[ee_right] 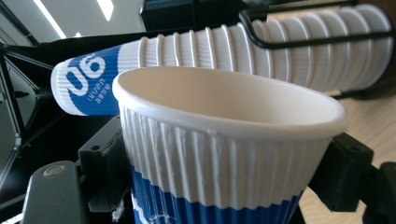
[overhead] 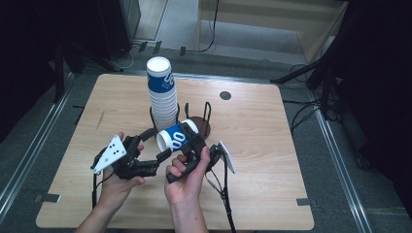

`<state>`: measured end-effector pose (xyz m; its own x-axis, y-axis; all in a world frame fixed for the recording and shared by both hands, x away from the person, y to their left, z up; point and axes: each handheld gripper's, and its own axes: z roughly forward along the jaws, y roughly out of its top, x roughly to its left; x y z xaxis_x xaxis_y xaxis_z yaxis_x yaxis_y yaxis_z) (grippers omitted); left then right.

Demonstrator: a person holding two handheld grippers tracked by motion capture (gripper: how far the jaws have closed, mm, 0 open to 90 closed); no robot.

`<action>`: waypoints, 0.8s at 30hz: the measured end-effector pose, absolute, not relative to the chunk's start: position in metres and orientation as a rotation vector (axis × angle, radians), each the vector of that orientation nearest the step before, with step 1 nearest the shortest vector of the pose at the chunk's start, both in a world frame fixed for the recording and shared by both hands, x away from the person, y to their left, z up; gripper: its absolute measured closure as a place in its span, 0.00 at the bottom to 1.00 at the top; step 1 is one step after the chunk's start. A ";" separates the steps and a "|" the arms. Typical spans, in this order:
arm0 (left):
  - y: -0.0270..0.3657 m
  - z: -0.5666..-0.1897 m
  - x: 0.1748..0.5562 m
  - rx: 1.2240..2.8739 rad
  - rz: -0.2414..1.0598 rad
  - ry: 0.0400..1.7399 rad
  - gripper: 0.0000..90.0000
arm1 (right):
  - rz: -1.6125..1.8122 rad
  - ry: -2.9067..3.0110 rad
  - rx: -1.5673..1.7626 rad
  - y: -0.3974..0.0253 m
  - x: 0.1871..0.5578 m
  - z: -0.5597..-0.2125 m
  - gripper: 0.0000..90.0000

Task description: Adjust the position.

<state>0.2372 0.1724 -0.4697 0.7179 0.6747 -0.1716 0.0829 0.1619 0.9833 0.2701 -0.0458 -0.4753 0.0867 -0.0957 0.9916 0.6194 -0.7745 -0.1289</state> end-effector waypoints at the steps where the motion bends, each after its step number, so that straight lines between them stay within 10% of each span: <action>1: 0.173 -0.470 0.237 1.361 0.472 0.694 0.16 | -1.753 -0.523 -1.840 -0.047 0.270 -0.475 0.22; 24: 0.175 -0.472 0.239 1.356 0.445 0.714 0.16 | -1.998 -0.844 -2.008 -0.062 0.266 -0.463 0.23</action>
